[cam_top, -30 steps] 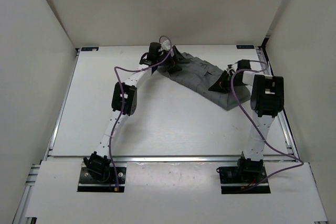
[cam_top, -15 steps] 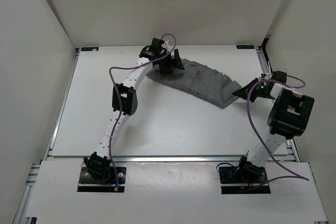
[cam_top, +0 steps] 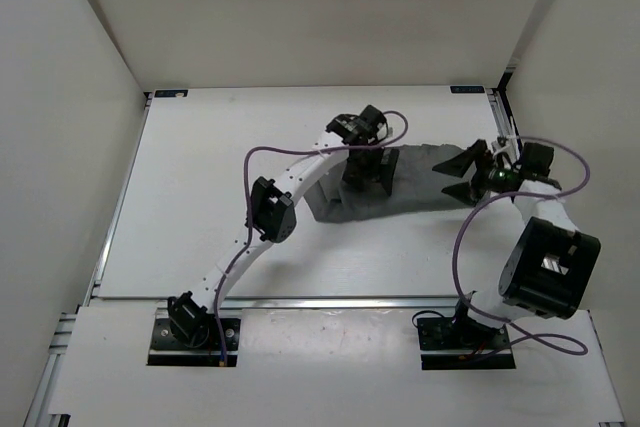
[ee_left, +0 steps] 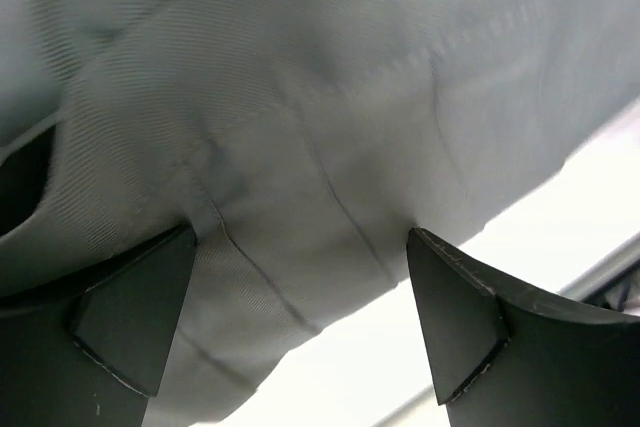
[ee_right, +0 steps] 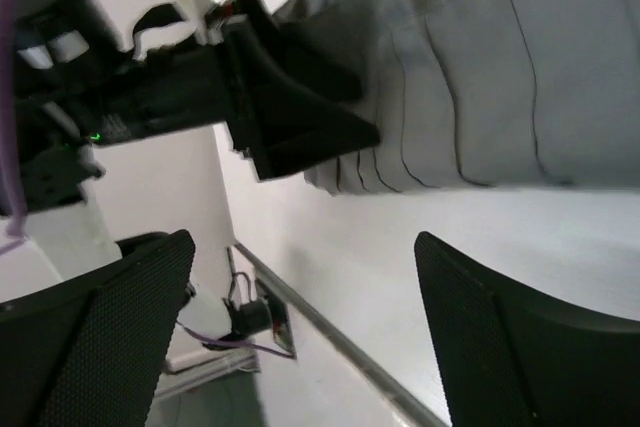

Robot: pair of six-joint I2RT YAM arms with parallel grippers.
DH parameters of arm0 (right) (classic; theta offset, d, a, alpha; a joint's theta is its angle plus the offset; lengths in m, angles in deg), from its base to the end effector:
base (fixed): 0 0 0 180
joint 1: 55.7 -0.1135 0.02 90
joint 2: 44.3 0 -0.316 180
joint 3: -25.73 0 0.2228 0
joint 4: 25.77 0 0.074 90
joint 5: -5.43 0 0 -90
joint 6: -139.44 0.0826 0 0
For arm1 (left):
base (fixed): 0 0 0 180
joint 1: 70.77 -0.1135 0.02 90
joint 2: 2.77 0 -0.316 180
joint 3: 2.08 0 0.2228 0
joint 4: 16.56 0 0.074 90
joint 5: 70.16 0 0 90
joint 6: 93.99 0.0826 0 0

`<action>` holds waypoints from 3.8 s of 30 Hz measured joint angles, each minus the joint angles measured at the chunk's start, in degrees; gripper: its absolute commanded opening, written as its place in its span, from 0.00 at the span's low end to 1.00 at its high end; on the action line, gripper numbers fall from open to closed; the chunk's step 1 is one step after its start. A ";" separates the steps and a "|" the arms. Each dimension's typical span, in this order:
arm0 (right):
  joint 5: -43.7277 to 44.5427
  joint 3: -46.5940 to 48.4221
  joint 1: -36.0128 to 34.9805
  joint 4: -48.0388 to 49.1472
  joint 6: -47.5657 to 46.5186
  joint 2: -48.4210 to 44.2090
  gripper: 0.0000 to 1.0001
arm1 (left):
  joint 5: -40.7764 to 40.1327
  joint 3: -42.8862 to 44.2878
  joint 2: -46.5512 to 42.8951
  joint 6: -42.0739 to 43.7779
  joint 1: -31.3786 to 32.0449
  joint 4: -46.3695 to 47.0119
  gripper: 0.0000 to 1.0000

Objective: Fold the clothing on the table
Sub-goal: Fold the skirt

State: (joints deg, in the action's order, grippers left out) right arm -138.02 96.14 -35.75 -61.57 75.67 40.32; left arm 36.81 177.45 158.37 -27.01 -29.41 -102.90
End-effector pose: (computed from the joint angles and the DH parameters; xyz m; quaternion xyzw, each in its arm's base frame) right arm 0.2910 -0.0350 0.2790 0.1877 0.8324 0.4387 0.2818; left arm 0.4253 -0.4066 0.1441 0.1826 0.9539 -0.2233 0.0829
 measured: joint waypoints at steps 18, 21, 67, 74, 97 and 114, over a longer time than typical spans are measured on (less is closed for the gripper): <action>16.39 -19.56 6.99 8.41 12.57 -8.90 0.98 | 9.40 -53.31 -38.71 0.15 -1.01 24.72 0.98; 20.26 -19.76 9.64 7.43 12.33 -8.59 0.97 | 13.40 -67.25 -44.30 -1.11 1.18 33.94 0.99; 15.06 -0.81 6.91 22.62 7.96 20.57 0.00 | 17.70 -76.41 -37.03 -8.31 -2.05 51.98 0.99; 11.43 -1.22 5.33 23.34 0.98 13.70 0.00 | 17.35 -78.99 -38.32 -9.66 -2.99 53.81 0.99; -0.31 -1.14 -10.95 6.56 -32.22 -8.37 0.00 | -1.31 -99.71 -57.72 -19.52 -15.72 66.23 0.98; 3.87 -16.44 0.48 3.89 -19.04 -13.25 0.00 | 12.22 -90.42 -39.23 -32.98 -1.38 83.30 0.99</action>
State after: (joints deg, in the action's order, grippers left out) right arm -134.15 79.70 -35.27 -57.68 56.64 27.07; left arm 49.03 87.03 119.14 -59.99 -30.78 -19.60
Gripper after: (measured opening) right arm 0.009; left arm 0.984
